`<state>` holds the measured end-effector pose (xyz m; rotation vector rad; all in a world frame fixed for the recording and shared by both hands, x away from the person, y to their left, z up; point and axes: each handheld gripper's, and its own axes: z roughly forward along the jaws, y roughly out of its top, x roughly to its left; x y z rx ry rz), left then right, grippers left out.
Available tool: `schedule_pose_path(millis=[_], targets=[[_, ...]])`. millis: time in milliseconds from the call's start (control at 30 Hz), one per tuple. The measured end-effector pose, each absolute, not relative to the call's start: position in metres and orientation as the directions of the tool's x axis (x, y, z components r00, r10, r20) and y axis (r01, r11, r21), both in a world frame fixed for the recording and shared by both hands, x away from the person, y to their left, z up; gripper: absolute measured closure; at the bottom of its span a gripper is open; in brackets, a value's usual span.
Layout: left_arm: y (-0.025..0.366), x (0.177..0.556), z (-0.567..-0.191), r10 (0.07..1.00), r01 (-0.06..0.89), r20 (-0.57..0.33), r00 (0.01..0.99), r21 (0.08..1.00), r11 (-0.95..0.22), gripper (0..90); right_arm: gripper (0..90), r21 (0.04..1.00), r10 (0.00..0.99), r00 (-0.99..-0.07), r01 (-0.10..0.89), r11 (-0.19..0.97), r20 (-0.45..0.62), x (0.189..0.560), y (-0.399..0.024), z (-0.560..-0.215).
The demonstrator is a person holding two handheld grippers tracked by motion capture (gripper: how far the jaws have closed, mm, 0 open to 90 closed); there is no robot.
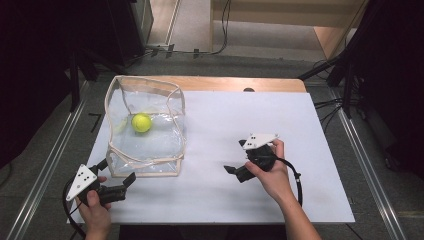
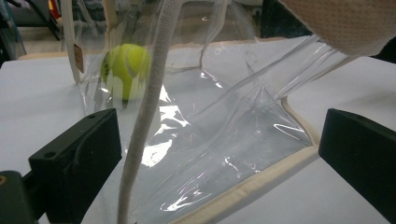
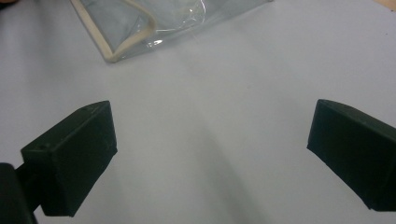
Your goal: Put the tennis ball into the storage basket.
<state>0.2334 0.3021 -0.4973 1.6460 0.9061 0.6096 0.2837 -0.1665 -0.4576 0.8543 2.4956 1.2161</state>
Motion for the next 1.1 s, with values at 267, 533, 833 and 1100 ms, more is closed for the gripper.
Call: schedule_pose_path(millis=[267, 533, 833, 1100], targets=[[0.302, 0.233, -0.497, 0.816, 0.249, -0.061, 0.575, 0.963, -0.104, 0.0, 0.0, 0.799, 0.613, -0.788, 0.405, 0.444, 0.059, 0.279, -0.181, -0.468], [0.302, 0.234, -0.497, 0.816, 0.249, -0.059, 0.576, 0.963, -0.106, 0.0, 0.0, 0.804, 0.63, -0.773, 0.419, 0.422, 0.072, 0.276, -0.192, -0.478], [0.302, 0.233, -0.497, 0.816, 0.25, -0.057, 0.575, 0.962, -0.108, 0.0, 0.0, 0.803, 0.649, -0.755, 0.439, 0.404, 0.087, 0.273, -0.203, -0.487], [0.302, 0.233, -0.497, 0.816, 0.249, -0.057, 0.576, 0.962, -0.109, 0.0, 0.0, 0.805, 0.662, -0.743, 0.45, 0.385, 0.099, 0.27, -0.214, -0.493]])
